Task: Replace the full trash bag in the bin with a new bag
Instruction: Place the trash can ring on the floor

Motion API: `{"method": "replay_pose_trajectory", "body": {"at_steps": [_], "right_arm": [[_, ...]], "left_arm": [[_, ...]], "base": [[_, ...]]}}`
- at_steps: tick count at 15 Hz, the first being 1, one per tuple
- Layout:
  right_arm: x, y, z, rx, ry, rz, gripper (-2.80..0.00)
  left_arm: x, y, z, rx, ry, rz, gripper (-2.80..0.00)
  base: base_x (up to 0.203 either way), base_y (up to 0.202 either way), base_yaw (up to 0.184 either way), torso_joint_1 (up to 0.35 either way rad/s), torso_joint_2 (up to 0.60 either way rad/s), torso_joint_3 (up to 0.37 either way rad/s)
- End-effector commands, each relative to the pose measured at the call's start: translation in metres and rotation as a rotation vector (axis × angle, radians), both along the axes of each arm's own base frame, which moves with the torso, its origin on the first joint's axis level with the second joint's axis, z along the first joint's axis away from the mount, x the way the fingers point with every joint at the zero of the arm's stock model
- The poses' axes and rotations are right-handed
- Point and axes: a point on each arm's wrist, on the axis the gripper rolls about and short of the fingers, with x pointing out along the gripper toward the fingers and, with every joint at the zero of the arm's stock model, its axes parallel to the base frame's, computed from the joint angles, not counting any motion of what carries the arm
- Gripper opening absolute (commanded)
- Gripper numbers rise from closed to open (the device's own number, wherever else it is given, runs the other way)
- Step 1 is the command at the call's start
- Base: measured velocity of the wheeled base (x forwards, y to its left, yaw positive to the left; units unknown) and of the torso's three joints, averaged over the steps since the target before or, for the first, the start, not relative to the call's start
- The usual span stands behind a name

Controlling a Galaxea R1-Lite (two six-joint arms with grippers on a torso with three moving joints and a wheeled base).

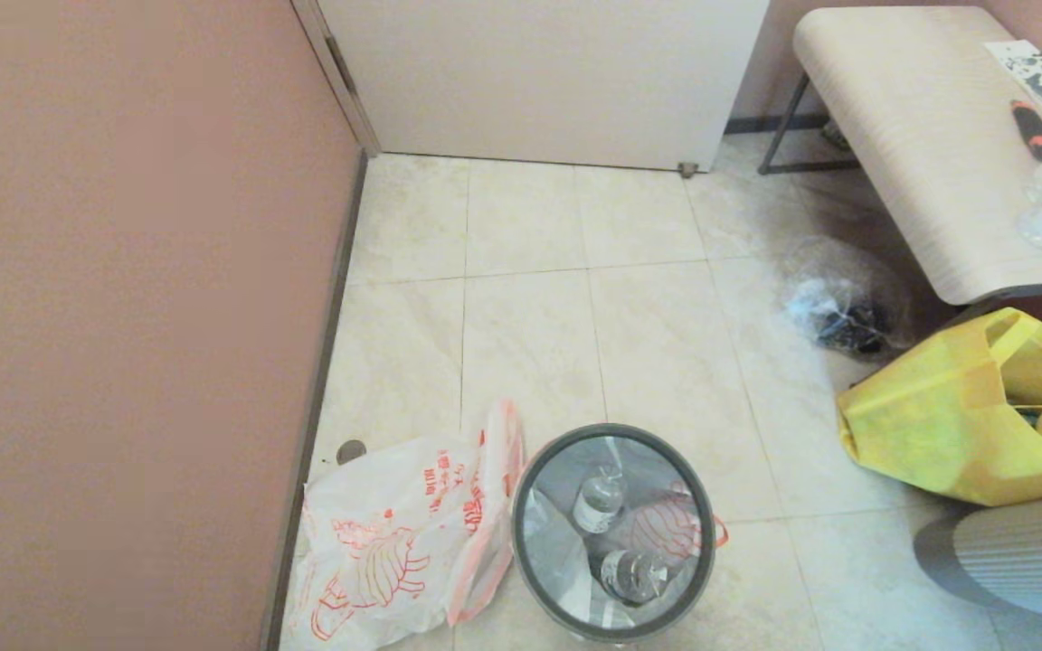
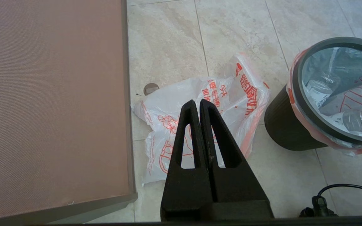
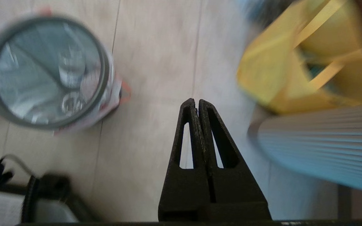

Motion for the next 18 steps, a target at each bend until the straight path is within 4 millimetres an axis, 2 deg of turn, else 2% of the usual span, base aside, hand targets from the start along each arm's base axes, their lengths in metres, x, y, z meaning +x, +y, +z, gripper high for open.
{"method": "replay_pose_trajectory", "body": {"at_steps": [1,3,5,8,10,12,14,16,18], "right_arm": [[0.066,0.004,0.0,0.026,0.249,0.013,-2.8],[0.112,0.013,0.0,0.078,0.364,0.027,-2.8],[0.157,0.03,-0.012,0.105,0.48,0.039,-2.8],[0.211,0.066,-0.047,0.112,0.612,0.024,-2.8],[0.236,0.09,-0.077,0.084,0.642,0.002,-2.8],[0.247,0.116,-0.101,0.053,0.649,0.022,-2.8],[0.245,0.137,-0.111,0.035,0.653,0.051,-2.8],[0.247,0.148,-0.121,0.009,0.667,0.05,-2.8],[0.257,0.153,-0.124,0.011,0.657,0.045,-2.8]], "left_arm": [[0.0,0.0,0.0,0.0,-0.001,0.0,-2.8],[0.0,0.0,0.0,0.0,-0.002,0.0,-2.8],[0.0,0.0,0.0,0.0,-0.002,0.0,-2.8],[0.0,0.0,0.0,0.0,-0.001,0.0,-2.8],[0.0,0.0,0.0,0.0,-0.001,0.0,-2.8],[0.0,0.0,0.0,0.0,-0.002,0.0,-2.8],[0.0,0.0,0.0,0.0,-0.003,0.0,-2.8],[0.0,0.0,0.0,0.0,-0.002,0.0,-2.8],[0.0,0.0,0.0,0.0,-0.002,0.0,-2.8]], "base": [[0.0,0.0,0.0,0.0,0.0,0.0],[0.0,0.0,0.0,0.0,0.0,0.0],[0.0,0.0,0.0,0.0,0.0,0.0],[0.0,0.0,0.0,0.0,0.0,0.0],[0.0,0.0,0.0,0.0,0.0,0.0],[0.0,0.0,0.0,0.0,0.0,0.0],[0.0,0.0,0.0,0.0,0.0,0.0],[0.0,0.0,0.0,0.0,0.0,0.0],[0.0,0.0,0.0,0.0,0.0,0.0]]}}
